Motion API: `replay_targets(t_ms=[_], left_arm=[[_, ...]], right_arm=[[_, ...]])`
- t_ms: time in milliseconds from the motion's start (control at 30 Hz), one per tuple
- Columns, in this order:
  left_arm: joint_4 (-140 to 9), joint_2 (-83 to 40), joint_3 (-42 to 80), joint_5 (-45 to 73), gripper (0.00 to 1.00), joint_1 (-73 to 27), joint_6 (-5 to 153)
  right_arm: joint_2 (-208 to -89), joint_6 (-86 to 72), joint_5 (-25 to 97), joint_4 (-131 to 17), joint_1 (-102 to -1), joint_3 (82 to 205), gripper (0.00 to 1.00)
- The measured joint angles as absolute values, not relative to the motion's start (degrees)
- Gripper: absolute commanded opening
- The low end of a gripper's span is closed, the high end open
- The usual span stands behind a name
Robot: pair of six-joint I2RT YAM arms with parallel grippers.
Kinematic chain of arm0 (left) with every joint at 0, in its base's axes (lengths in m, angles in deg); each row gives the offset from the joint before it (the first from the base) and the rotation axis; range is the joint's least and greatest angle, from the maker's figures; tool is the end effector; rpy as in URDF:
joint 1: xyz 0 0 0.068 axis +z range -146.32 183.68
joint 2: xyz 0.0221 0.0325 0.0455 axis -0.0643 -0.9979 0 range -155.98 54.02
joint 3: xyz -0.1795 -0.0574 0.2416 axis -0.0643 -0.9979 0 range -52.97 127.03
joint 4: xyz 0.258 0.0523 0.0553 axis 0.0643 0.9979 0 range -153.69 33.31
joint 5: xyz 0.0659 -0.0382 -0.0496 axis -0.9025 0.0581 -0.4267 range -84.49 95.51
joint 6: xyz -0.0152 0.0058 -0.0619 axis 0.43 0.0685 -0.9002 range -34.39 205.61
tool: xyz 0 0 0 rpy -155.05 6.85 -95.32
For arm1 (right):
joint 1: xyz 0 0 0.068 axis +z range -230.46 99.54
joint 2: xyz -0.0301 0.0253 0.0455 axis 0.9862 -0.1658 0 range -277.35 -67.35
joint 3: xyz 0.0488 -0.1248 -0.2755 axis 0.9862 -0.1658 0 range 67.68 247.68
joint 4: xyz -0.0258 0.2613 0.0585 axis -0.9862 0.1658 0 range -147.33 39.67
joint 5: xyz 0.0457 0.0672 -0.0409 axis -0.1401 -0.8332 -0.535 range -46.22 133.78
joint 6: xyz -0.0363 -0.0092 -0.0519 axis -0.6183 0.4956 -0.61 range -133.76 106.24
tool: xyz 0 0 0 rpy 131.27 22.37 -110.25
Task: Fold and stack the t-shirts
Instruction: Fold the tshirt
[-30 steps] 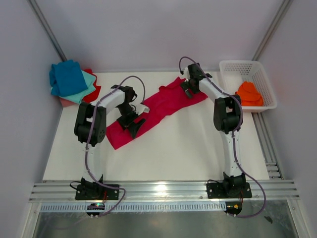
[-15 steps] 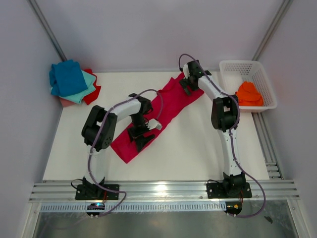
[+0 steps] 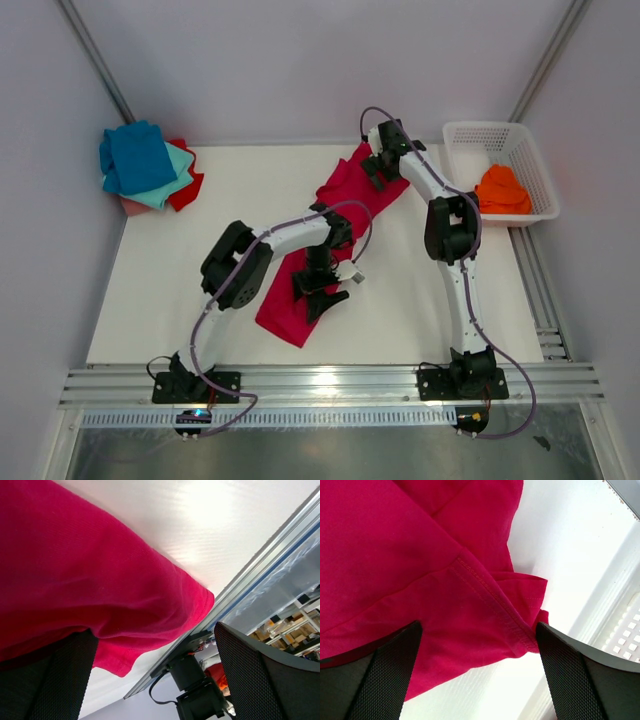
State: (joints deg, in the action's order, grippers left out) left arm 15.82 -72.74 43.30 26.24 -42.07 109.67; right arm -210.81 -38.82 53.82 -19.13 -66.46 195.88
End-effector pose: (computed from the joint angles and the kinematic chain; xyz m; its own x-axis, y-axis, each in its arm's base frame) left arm 0.2707 -0.3031 0.1629 -0.3600 0.9161 0.1767 0.8019 0.4006 -0.4432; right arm 0.5774 0.1349 0.1838 -0.6480 -0.5913 -0.4801 -0.4547 0.8060 -0.3790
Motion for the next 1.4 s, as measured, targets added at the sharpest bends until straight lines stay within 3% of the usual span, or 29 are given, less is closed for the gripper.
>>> replay_targets(t_ms=[633,1000,1400], left_arm=[[22.1,-82.5,59.2,29.4,0.99,-55.7,106.2],[22.8,-87.7,70.3,32.1,0.99,-57.0,104.2],[20.5,-85.9,67.4,34.9,0.99,-58.9,105.9]], right_arm=[[-213.0,-39.1,53.3,-19.2,-66.2,199.7,0.99],[-213.0,-39.4,50.6,-21.4,-64.5,199.7,0.99],[-213.4,-40.8,50.0,-23.9,-63.5,199.7,0.99]])
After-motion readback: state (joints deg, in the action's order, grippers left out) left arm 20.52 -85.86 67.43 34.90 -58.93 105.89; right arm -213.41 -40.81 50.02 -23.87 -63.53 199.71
